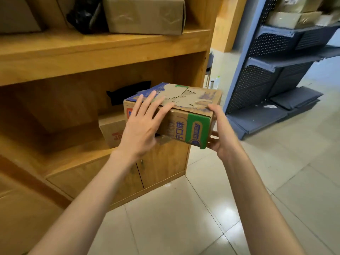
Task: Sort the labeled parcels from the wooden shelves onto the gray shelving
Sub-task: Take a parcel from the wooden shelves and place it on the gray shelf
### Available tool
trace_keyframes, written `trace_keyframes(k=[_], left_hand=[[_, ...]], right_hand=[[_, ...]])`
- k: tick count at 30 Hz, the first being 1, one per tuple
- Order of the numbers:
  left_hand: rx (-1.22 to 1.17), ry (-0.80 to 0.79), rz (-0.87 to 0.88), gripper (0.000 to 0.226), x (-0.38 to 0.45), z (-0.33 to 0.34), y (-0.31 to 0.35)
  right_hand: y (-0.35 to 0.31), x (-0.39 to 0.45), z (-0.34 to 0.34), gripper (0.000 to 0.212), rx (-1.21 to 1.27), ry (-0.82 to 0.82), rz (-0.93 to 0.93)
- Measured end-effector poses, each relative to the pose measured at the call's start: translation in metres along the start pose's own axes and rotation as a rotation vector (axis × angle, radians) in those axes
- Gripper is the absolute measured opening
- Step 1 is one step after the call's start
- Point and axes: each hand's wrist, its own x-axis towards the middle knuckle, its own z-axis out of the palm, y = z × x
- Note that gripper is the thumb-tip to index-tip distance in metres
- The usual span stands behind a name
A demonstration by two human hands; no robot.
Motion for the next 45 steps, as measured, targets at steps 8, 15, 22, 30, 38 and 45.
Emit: trace_keyframes(k=[8, 15, 22, 30, 38, 45], left_hand=[[-0.229, 0.171, -0.212, 0.08, 0.026, -0.035, 0.048], [-0.878, 0.305, -0.76, 0.08, 0.044, -0.054, 0.065], [-1.383, 0.306, -1.25, 0.073, 0.047, -0.068, 0.049], [-1.613, 0.237, -1.437, 0.073, 0.04, -0.073, 0.044], [-1.632, 0.145, -1.364, 0.054, 0.037, -0.085, 0.044], [-1.799, 0.212, -1.139, 0.109, 0.037, -0.073, 0.059]], right_hand=[[-0.044, -0.036, -0.046, 0.058, 0.084, 0.015, -0.061], [-0.056, -0.035, -0.067, 0.069, 0.04, 0.031, -0.116], [-0.045, -0.018, -0.055, 0.083, -0.024, 0.018, -0.068], [-0.043, -0.02, -0.031, 0.053, 0.182, -0.213, 0.006], [-0.045, -0.021, -0.026, 0.045, 0.344, -0.234, 0.009], [-0.045, -0.029, -0.001, 0.047, 0.713, -0.2, -0.049]])
